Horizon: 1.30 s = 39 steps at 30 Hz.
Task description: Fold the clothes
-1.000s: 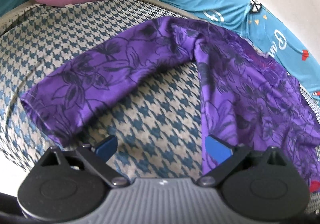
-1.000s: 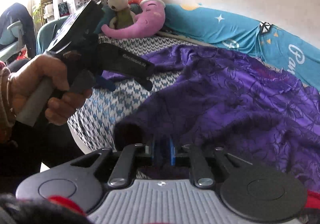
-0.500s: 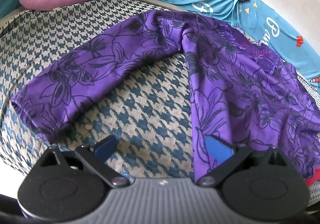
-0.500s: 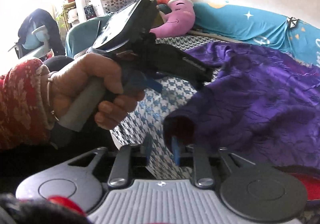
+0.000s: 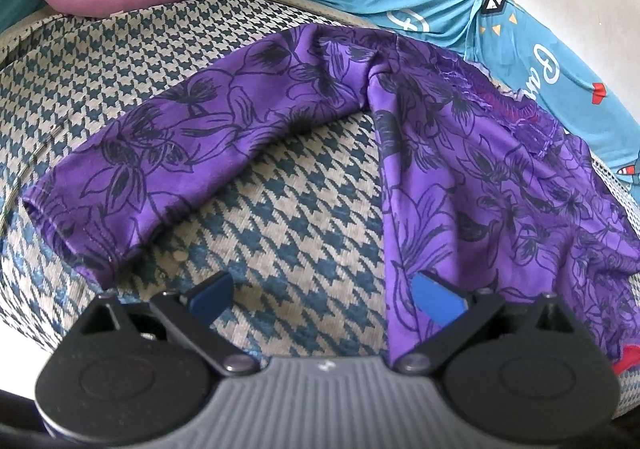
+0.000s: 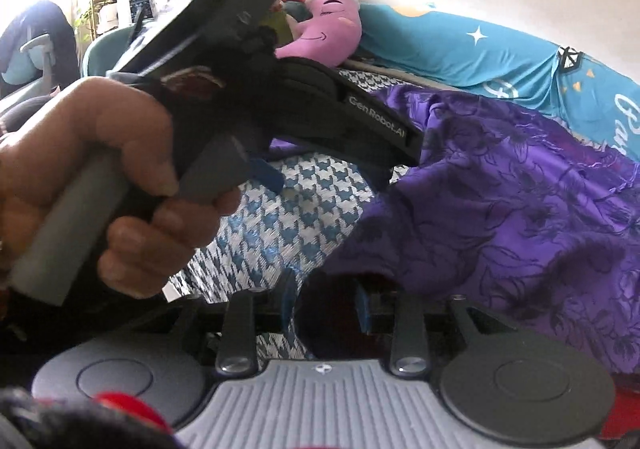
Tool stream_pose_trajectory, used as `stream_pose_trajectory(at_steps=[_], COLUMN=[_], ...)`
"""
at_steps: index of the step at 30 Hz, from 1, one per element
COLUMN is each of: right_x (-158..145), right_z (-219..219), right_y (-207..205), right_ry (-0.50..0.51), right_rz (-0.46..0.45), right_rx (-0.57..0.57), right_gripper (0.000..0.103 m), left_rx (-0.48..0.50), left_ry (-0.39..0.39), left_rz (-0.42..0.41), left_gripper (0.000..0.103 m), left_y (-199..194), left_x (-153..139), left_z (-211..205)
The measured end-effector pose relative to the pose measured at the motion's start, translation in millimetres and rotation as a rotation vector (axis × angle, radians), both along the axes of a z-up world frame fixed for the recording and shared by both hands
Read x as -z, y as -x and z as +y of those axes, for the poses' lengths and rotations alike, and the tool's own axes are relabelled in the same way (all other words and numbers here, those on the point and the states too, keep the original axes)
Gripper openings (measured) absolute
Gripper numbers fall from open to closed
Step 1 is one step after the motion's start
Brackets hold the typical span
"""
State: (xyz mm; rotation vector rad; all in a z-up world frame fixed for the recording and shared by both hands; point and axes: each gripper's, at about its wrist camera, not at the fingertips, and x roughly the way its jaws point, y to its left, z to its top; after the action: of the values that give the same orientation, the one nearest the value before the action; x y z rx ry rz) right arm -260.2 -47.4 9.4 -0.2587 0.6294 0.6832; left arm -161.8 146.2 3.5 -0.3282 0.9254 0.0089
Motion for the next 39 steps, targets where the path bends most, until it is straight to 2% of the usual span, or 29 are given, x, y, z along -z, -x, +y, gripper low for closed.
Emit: stream_pose_trajectory(at_steps=[1, 5, 12, 15, 16, 18, 19, 20, 23, 27, 29, 33, 39], right_x=[0, -9, -45, -53, -52, -48, -45, -42, -37, -35, -36, -38, -38], right_z=[1, 7, 25, 38, 43, 53, 56, 57, 51, 30, 22, 4, -21], right_y=[-1, -1, -1, -4, -4, -3, -1, 0, 9, 11, 13, 27, 24], right_ry=[-0.008, -0.073, -0.208, -0.264, -0.269, -0.262, -0.244, -0.216, -0.146, -0.143, -0.148, -0.14, -0.119], right_rz=[0.004, 0.021, -0.02, 0.002, 0.01, 0.022, 0.024, 0.023, 0.042, 0.104, 0.12, 0.098, 0.08], right_rx=[-0.004, -0.052, -0.103, -0.152, -0.166, -0.188, -0.192, -0.191, -0.199, -0.202, -0.193, -0.162, -0.058], right_gripper=[0.009, 0.008, 0.008, 0.008, 0.009, 0.017, 0.021, 0.03, 0.039, 0.04, 0.04, 0.04, 0.04], left_rx=[-0.006, -0.031, -0.098, -0.108, -0.115, -0.137, -0.146, -0.149, -0.135, -0.095, -0.055, 0.022, 0.104], left_ry=[0.001, -0.002, -0.062, -0.095, -0.103, -0.119, -0.122, -0.121, -0.101, -0.075, -0.087, -0.115, -0.117], left_rz=[-0.005, -0.027, -0.15, -0.196, -0.205, -0.212, -0.209, -0.206, -0.191, -0.147, -0.13, -0.124, -0.103], left_gripper=[0.1, 0.1, 0.102, 0.103, 0.103, 0.103, 0.103, 0.103, 0.103, 0.103, 0.103, 0.103, 0.103], left_y=[0, 1, 8, 8, 8, 5, 5, 4, 1, -6, -8, -9, -8], left_x=[-2, -10, -72, -99, -106, -115, -116, -116, -107, -89, -81, -72, -56], left_z=[2, 9, 43, 59, 64, 72, 74, 76, 71, 52, 39, 14, -18])
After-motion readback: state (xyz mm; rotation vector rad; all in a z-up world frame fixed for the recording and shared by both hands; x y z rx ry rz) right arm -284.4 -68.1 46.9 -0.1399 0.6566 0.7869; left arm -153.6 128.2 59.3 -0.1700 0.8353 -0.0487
